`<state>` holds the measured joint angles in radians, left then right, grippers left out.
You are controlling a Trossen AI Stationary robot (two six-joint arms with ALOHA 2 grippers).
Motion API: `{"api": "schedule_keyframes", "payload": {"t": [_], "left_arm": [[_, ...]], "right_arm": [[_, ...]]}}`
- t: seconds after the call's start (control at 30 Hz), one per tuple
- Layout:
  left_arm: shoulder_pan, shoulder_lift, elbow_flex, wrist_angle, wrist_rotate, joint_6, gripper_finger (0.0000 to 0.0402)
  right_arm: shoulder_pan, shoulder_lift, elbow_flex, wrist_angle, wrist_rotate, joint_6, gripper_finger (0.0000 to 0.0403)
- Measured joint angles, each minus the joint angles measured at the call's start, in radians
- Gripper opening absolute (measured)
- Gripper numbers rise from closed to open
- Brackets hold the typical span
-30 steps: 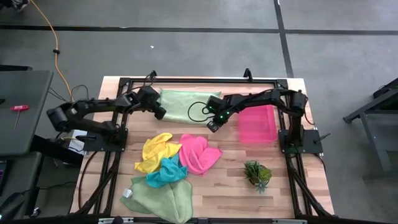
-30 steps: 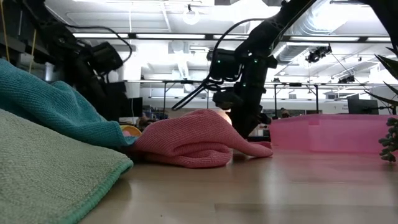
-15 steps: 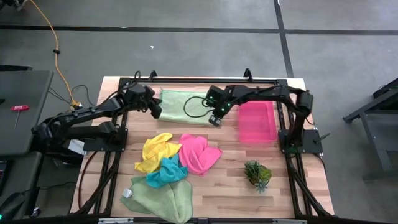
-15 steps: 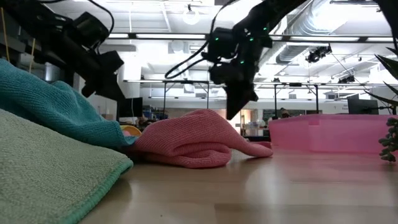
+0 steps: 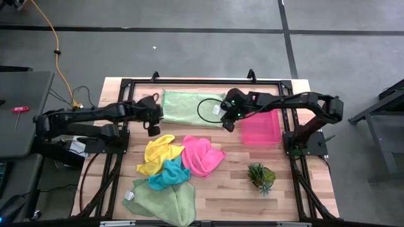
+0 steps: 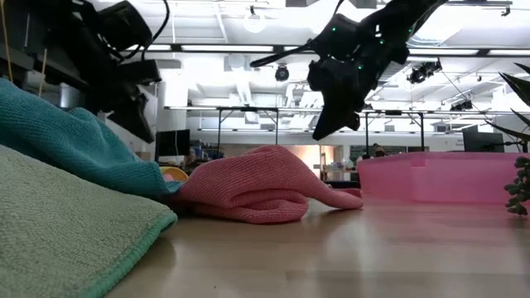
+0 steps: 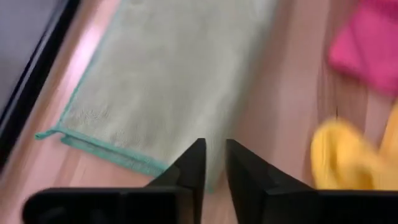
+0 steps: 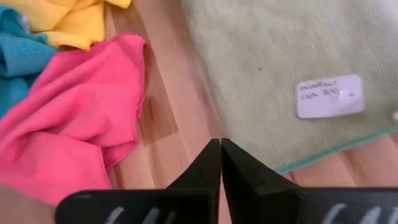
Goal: Fold microfiber towels
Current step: Fold the top light green microfiber cloth
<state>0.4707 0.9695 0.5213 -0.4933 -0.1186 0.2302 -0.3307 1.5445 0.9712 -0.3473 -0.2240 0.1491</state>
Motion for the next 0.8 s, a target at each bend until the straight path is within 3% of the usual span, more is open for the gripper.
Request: {"api": "schedule_keyframes", "payload": {"t": [0.17,0.4,0.57,0.8], "left_arm": [[-0.021,0.068,0.022,-0.098,-0.033,0.092,0.0126],[-0.021,0.235,0.023,-0.038,-0.098,0.169,0.0185],[-0.021,0.335,0.022,-0.004,-0.156,0.203,0.0189],[-0.021,0.379,0.022,0.016,-0.131,0.193,0.0160]], "right_arm": [[-0.003,0.021,0.012,-0.012,0.013,-0.038,0.0049],[-0.005,0.027,0.013,-0.018,0.055,-0.071,0.0125],[-0.005,0.027,0.013,-0.019,0.056,-0.071,0.0143],[-0.005,0.032,0.012,-0.034,0.057,-0.054,0.0145]]}}
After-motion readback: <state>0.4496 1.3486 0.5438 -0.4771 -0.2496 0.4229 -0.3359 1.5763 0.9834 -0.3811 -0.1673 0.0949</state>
